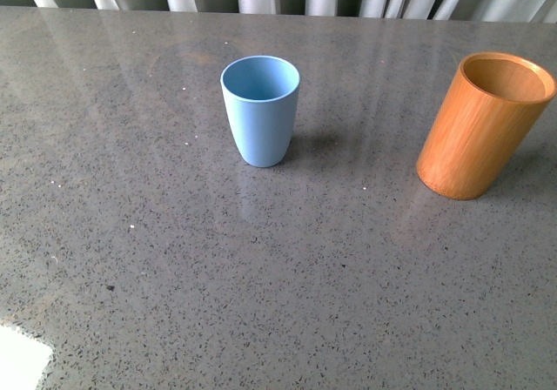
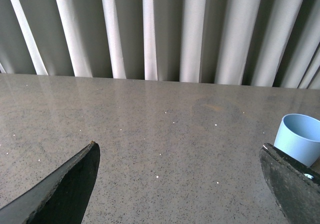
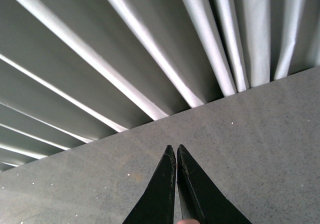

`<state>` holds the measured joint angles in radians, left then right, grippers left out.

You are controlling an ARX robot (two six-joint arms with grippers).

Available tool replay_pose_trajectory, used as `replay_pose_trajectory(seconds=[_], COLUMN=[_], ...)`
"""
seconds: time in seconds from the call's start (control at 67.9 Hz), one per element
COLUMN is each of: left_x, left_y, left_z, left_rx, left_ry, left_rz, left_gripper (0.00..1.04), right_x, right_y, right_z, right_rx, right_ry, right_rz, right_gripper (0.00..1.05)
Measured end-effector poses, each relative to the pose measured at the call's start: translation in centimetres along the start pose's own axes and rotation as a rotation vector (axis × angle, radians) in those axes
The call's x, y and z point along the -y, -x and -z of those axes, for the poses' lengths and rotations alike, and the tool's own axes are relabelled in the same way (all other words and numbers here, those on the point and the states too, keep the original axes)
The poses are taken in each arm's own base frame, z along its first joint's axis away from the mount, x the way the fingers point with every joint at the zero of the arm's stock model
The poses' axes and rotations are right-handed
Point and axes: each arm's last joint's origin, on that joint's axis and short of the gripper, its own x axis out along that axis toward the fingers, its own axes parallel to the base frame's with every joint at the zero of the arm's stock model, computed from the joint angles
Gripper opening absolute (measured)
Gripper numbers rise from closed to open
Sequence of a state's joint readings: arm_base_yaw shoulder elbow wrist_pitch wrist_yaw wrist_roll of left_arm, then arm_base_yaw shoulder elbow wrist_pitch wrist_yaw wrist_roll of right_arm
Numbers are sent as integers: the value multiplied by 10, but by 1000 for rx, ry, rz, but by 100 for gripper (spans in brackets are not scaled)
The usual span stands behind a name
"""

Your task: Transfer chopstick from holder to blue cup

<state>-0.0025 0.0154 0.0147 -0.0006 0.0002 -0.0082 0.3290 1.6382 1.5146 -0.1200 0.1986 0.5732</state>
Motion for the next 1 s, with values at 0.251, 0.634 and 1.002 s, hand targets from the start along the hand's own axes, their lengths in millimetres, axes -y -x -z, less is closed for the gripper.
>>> replay_pose_trajectory(seconds=[0.251, 0.634, 1.002], left_x=[0, 0, 0], left_y=[0, 0, 0], left_z=[0, 0, 0], left_rx=[0, 0, 0], left_ry=[0, 0, 0], left_rz=[0, 0, 0], left_gripper=[96, 96, 96], right_x=[-20, -36, -32], right_y=[-13, -40, -66], right_z=[31, 73, 98], right_rx=[-44, -61, -61], right_ry=[17, 48, 106], right_rz=[-2, 13, 80], right_gripper=[2, 2, 2])
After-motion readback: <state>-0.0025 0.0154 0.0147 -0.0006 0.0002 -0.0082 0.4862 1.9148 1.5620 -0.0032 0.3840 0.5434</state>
